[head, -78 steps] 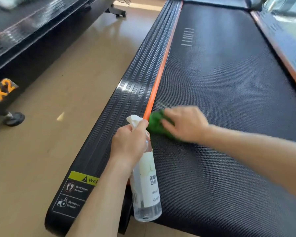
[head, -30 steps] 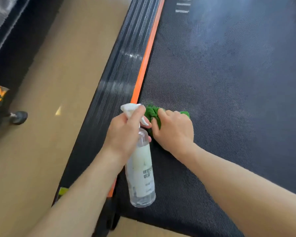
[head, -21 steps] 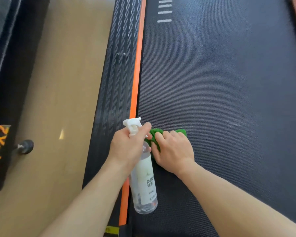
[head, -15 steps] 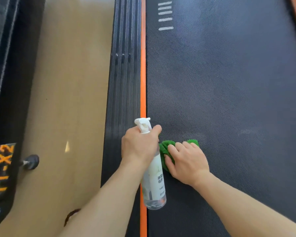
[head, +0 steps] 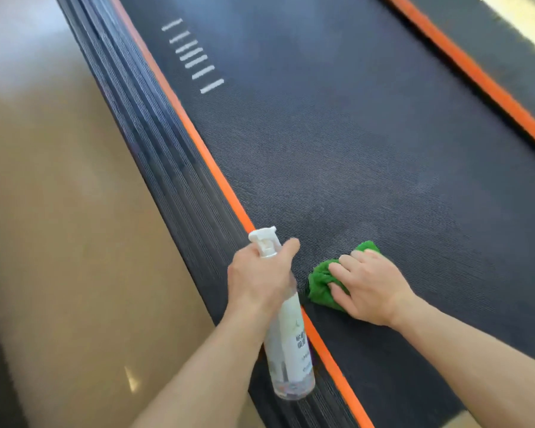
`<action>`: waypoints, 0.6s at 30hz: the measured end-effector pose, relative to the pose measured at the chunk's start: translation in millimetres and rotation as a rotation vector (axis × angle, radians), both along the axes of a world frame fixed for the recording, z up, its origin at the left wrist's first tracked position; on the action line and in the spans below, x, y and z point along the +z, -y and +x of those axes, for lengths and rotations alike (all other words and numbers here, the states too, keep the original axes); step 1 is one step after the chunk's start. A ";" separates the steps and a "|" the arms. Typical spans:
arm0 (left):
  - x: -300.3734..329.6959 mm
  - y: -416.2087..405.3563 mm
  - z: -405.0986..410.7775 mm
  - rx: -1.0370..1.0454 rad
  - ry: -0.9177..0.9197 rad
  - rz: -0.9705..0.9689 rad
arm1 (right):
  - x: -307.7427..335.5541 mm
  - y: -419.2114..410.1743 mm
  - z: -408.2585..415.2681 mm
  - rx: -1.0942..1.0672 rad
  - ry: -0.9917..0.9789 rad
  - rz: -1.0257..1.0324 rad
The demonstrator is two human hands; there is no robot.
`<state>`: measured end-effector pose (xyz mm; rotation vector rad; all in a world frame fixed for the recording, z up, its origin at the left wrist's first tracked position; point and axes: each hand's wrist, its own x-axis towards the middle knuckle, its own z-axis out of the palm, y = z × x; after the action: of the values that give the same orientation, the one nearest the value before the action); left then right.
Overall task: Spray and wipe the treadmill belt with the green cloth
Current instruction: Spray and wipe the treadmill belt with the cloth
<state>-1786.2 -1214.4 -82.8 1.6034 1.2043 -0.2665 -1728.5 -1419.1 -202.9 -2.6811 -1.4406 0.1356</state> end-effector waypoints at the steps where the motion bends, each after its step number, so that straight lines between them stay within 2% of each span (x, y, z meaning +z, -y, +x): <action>1: 1.9 -1.7 2.0 -0.022 0.007 0.006 | 0.8 -0.6 -0.6 -0.013 0.000 0.001; 6: 10.3 -5.5 13.5 -0.006 0.035 -0.084 | 1.7 -1.5 -0.3 -0.033 -0.009 -0.001; 10: 16.3 -8.1 19.0 -0.081 0.064 -0.089 | -0.6 0.3 -0.9 -0.051 -0.009 0.011; 18: -8.6 -20.9 50.5 -0.167 0.097 -0.197 | -4.5 0.0 -4.9 -0.109 -0.007 0.012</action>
<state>-1735.7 -1193.6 -91.4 1.5279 0.9416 -0.3967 -1733.3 -1419.1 -207.5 -2.7388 -1.2862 0.1278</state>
